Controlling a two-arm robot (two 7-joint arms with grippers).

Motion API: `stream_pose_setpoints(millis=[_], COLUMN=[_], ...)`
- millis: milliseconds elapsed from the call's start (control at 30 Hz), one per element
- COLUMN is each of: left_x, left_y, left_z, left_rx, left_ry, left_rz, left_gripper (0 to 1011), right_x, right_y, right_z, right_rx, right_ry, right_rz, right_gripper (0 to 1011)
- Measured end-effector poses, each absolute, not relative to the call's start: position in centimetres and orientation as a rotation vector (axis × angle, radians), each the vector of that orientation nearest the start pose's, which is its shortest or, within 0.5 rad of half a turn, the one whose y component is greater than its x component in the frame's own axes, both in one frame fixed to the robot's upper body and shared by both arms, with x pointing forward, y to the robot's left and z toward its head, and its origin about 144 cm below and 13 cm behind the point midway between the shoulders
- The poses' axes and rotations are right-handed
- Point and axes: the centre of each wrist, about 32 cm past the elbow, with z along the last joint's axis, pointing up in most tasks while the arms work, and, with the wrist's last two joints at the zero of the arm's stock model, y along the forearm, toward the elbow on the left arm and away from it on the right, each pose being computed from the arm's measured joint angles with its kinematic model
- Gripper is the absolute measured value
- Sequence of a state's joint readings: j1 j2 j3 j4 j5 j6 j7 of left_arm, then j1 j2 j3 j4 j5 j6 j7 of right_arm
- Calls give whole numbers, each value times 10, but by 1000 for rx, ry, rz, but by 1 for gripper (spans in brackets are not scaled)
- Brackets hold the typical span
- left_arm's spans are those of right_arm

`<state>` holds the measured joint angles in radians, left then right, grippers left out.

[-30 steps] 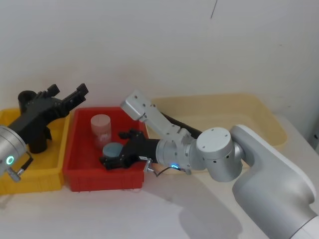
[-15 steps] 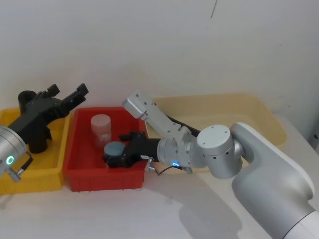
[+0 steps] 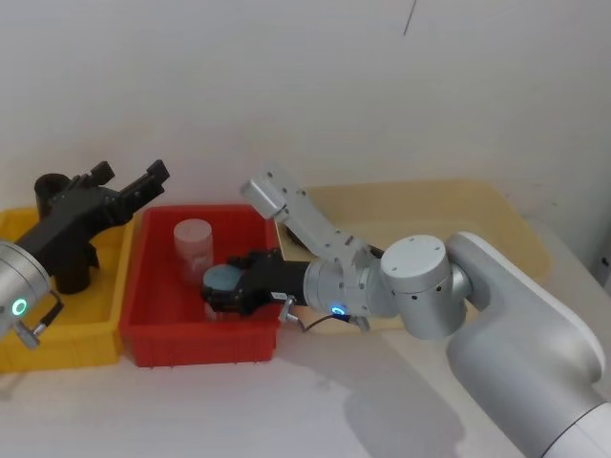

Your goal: Pick up the garbage bag with the one hand and transfer it to the other hand.

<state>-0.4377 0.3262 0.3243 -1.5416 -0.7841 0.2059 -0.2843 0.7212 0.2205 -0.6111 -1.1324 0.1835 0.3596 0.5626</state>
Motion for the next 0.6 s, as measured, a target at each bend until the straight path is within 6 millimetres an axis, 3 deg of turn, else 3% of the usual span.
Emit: stream_pose_setpoints(millis=[300,600], left_x=[551,551], left_y=[226,226], left_z=[1276,1276], left_rx=[-299,-299], left_ry=[187,187], left_rz=[883,883], left_gripper=[1002,1001], right_x=[614,613], right_y=[-159,-168], right_z=[1260,1284], right_rx=[-387,-275], right_ry=[-29,-35], right_rz=[-686,-766], right_gripper=[666,666])
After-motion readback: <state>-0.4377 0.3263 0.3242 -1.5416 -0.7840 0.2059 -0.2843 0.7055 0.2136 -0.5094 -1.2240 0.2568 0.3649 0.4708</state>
